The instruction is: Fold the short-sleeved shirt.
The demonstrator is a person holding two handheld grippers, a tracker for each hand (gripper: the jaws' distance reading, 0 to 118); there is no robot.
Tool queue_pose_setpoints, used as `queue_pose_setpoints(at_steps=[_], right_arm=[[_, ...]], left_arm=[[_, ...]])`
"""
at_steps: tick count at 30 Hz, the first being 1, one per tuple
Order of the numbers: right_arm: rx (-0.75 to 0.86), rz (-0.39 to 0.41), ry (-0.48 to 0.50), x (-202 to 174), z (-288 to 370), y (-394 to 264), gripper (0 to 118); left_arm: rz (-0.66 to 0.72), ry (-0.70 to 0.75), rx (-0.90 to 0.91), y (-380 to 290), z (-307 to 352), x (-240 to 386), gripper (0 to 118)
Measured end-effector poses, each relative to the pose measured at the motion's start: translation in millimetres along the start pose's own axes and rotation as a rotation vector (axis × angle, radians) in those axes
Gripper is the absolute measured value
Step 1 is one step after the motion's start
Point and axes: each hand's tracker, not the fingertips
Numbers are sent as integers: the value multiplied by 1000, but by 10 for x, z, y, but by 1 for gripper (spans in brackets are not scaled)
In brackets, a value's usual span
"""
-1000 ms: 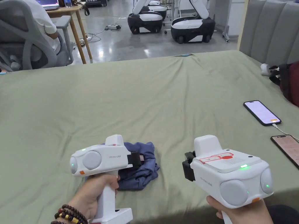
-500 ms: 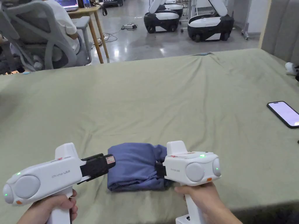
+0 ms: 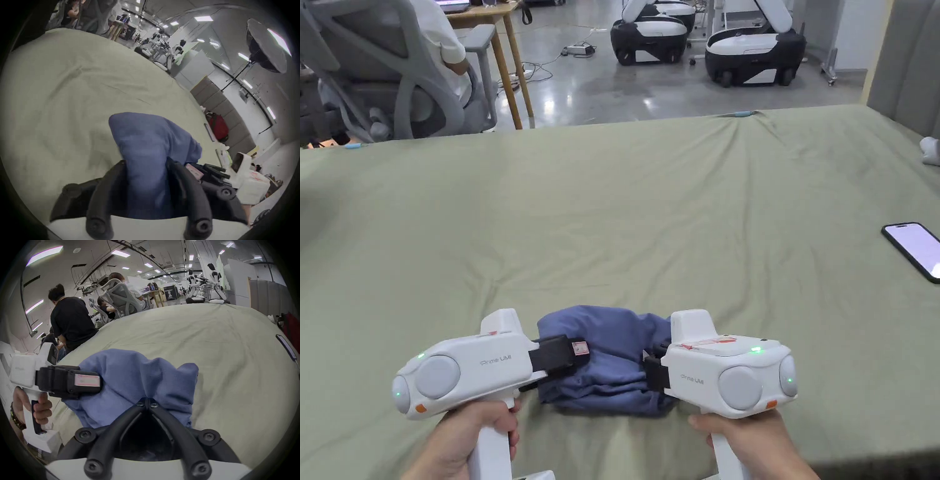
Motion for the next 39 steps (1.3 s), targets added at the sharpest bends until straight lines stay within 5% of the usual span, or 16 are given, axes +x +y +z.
queue_pose_setpoints(at_steps=[5,15,21,27,29,32,34,36,37,38,39], right_arm=[[-11,39,-28,-328,46,198,0],[421,282,-31,-1917,-128,1082,0],[442,364,74,-2772,-912,1030,1],[355,401,151,-3025,-1264,849,1],[341,406,144,-3031,-1289,817,1],[316,379,151,-2993,-1267,828,1],[322,380,138,-2971,-1222,839,1],[334,393,118,-2924,-1120,868,1],[339,392,116,-2889,-1073,886,1],[347,386,114,-2840,-1011,913,1],[361,377,104,-2790,-924,936,1]], left_arm=[[-13,-25,-31,181,241,-252,29],[4,167,15,1033,1798,-2053,28],[80,384,115,1203,2764,-2992,29],[96,353,147,1145,2890,-3293,29],[19,390,162,1119,2850,-3208,43],[-118,555,242,1131,2864,-3102,118],[-111,532,343,1148,3101,-3086,107],[-56,578,389,1179,3273,-2936,115],[-72,611,415,1178,3351,-2829,104],[-104,641,446,1254,3355,-2698,77],[-157,662,484,1239,3384,-2498,30]])
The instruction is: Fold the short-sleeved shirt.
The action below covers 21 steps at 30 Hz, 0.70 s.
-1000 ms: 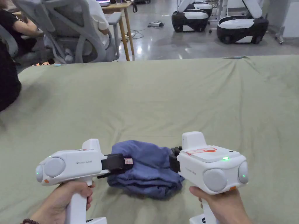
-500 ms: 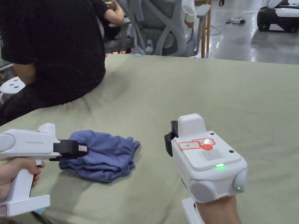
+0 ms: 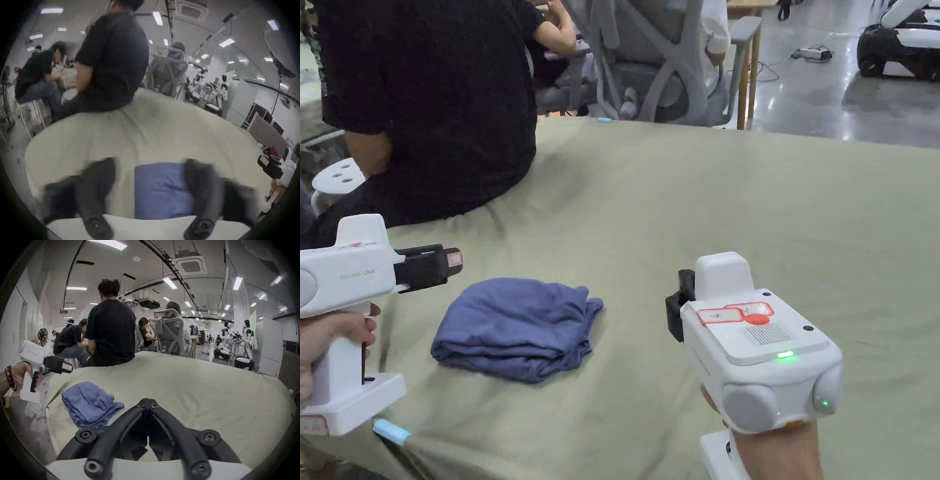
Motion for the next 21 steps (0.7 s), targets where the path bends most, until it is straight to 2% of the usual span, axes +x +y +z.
queue_pose_setpoints(at_steps=[1,2,6,8,14,16,18,21], right_arm=[[13,-8,-8,74,68,32,1],[22,-20,-14,149,128,69,1],[66,-26,-111,578,595,276,1],[97,-28,-158,853,957,402,1],[153,42,-395,1709,2182,503,1],[156,37,-486,1932,2564,386,1],[156,12,-534,2096,2874,224,1],[133,-33,-554,2241,3213,-116,0]], left_arm=[[-60,44,38,37,98,180,3],[-90,75,86,80,235,359,0],[-165,21,211,231,812,1387,0],[-182,13,280,172,816,1967,0],[-217,-114,407,-202,1033,3550,0],[-244,-147,403,-430,989,3950,0],[-224,-172,408,-665,1034,4257,0],[-244,-171,461,-1027,1146,4615,0]])
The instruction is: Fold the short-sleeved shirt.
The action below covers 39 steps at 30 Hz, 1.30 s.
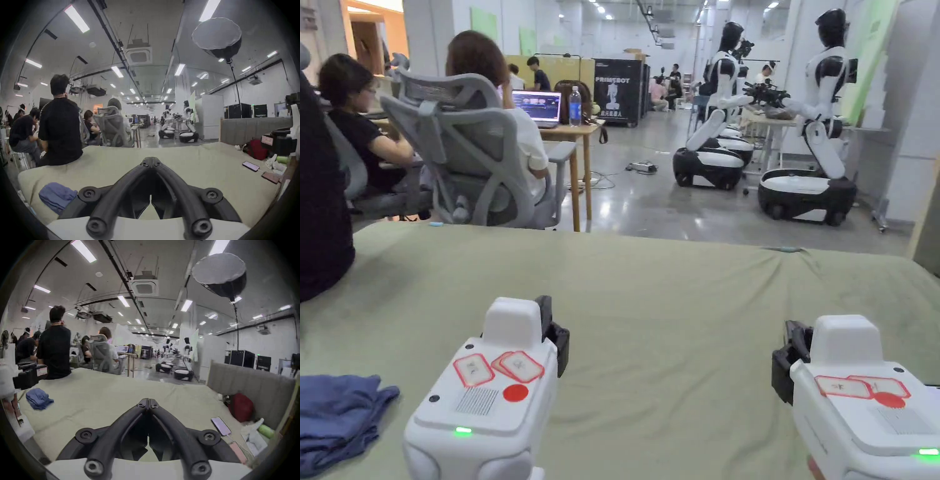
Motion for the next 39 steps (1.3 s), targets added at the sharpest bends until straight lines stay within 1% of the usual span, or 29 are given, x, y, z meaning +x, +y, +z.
queue_pose_setpoints(at_steps=[2,5,7,9,14,17,19,20,21,25,26,27,28,29,30,31,33,36,39], right_arm=[[-18,10,-53,104,128,-202,1],[-25,7,-63,178,254,-459,1],[0,-7,-96,177,304,-583,1],[0,-25,-90,183,286,-661,1],[-16,-26,-53,81,170,-733,1],[-18,-32,-38,8,175,-725,1],[-7,-18,-39,-22,169,-712,1],[-9,-17,-41,-32,163,-698,1],[-9,-18,-42,-35,155,-688,1],[-4,-23,-57,-32,140,-667,1],[-1,-23,-59,-29,140,-663,2],[1,-27,-55,-15,141,-656,9],[5,-30,-53,-14,141,-654,25],[5,-32,-51,-12,137,-652,65],[-2,-37,-47,-7,123,-654,95],[-5,-42,-44,-2,119,-664,117],[37,-44,-55,-28,153,-699,118],[19,-19,-52,-45,133,-696,118],[14,-23,-48,-56,111,-703,118]], left_arm=[[-26,-6,-16,-97,148,178,0],[3,-59,-26,-287,352,298,0],[-5,-34,-24,-383,416,330,0],[-30,-17,-21,-464,430,343,0],[13,-5,-76,-587,376,294,0],[-1,4,-77,-618,410,291,0],[8,13,-75,-617,420,261,0],[18,15,-77,-616,415,247,3],[42,25,-83,-608,404,229,3],[15,49,-73,-613,361,216,3],[12,49,-73,-602,353,209,6],[15,47,-70,-598,355,208,18],[24,43,-66,-592,354,206,41],[30,39,-68,-588,345,206,85],[35,43,-72,-587,318,203,118],[56,33,-31,-587,348,216,116],[36,55,-40,-587,327,227,118],[32,41,-48,-567,300,249,118],[19,40,-46,-577,323,250,118]])
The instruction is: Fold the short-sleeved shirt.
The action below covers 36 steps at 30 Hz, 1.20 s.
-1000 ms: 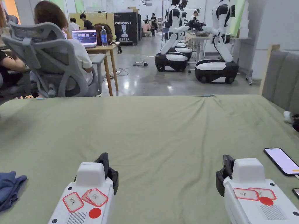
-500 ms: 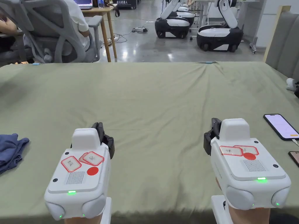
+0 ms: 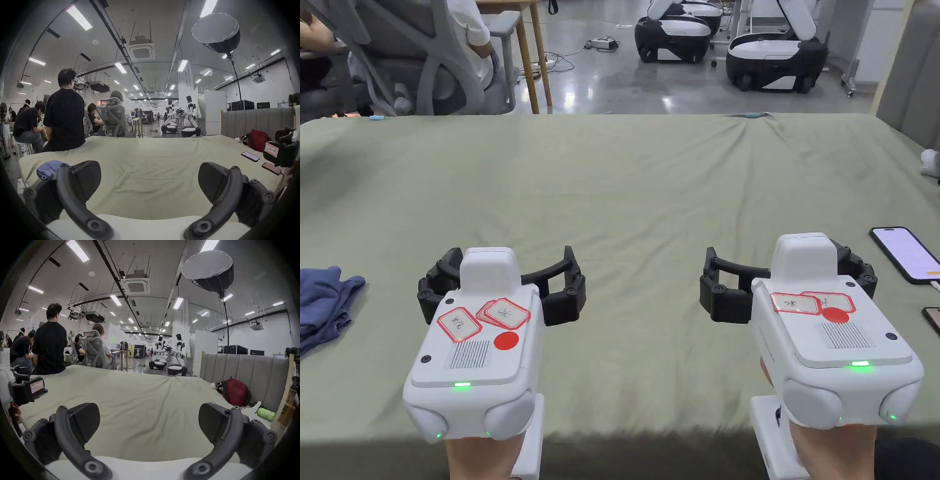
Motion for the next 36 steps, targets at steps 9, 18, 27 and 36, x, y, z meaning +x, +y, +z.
queue_pose_setpoints(at_steps=[9,18,27,36], right_arm=[[-19,-43,-42,-48,-36,101,118],[-35,7,-31,-115,-56,50,118],[-7,17,-21,-68,-34,43,118],[-9,10,-15,-60,-31,42,118]], left_arm=[[6,8,3,20,18,-22,118],[-11,-3,1,17,20,8,118],[-4,-4,0,13,17,20,118],[-12,-4,-2,6,14,29,118]])
